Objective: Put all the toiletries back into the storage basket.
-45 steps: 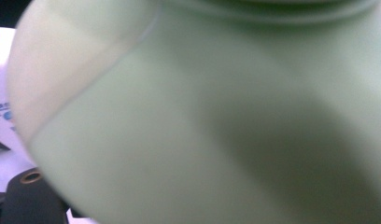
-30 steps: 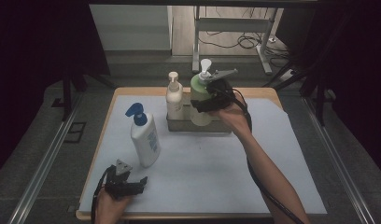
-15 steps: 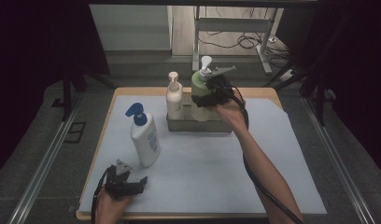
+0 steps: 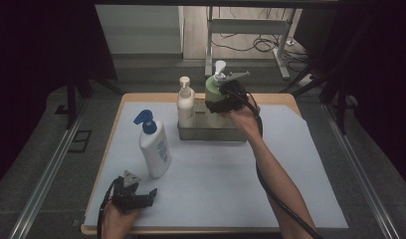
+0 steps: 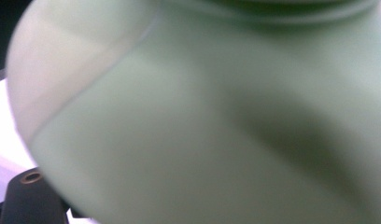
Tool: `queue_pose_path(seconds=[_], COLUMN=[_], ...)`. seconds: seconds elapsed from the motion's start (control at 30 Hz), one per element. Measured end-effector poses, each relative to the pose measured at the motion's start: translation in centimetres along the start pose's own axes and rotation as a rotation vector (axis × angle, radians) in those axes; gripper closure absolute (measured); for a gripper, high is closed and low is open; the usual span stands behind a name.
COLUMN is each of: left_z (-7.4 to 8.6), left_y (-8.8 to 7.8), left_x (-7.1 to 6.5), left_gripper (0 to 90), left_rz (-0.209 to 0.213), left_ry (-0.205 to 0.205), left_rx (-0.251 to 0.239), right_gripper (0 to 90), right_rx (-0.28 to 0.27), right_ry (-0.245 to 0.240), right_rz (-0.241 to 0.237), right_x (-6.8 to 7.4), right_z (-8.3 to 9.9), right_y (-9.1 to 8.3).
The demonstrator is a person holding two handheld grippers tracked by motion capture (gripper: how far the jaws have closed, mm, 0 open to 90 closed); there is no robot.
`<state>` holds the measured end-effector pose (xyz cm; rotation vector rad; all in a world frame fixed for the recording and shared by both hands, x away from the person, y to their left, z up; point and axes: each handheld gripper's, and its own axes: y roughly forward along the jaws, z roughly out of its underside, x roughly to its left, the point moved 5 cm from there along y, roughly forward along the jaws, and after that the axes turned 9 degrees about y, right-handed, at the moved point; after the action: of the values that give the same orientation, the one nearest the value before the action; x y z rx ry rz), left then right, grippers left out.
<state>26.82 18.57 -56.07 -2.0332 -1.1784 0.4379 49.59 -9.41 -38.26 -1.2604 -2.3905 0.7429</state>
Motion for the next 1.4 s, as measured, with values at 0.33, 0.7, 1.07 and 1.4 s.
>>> queue_pose_path(seconds=[0.33, 0.7, 1.07, 1.4], left_z=[0.0, 0.0, 0.0, 0.0], left_y=[0.0, 0.0, 0.0, 0.0], left_x=[0.0, 0.0, 0.0, 0.0], left_gripper=[12.4, 12.3, 12.3, 12.3], left_rz=[-0.001, -0.001, 0.000, -0.002], left_ry=[0.001, 0.002, 0.002, 0.003], left_rx=[-0.001, -0.002, -0.001, -0.001], right_gripper=[12.9, 12.9, 12.9, 12.9], right_rx=[0.021, 0.059, 0.091, 0.117], right_ry=[-0.005, 0.008, 0.015, 0.028], right_rz=[0.003, -0.003, -0.008, -0.010], right_x=[-0.2, -0.6, -0.7, -0.8], right_z=[0.8, 2.2, 3.7, 4.8], right_y=[1.0, 2.4, 3.8, 4.8])
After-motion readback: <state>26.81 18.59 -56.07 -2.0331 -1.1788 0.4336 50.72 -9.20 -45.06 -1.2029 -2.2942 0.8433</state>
